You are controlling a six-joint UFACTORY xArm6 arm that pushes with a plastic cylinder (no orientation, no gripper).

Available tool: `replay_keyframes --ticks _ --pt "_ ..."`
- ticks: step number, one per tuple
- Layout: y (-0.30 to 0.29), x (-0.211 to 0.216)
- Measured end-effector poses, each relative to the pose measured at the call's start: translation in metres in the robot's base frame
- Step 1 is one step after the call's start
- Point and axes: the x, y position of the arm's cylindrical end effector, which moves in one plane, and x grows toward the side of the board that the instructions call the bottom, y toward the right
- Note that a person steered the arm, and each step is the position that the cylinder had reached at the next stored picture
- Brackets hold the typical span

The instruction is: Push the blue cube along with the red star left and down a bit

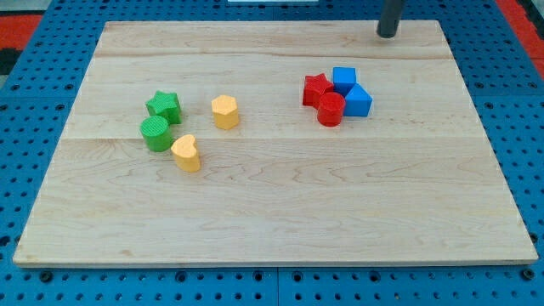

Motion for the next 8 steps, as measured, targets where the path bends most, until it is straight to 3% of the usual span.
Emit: replay_keyframes --ticks 1,4,6,8 --pt "-0.030 0.011" --pt "-0.032 0.080" --pt "-0.035 0.104" --pt "-0.055 0.097"
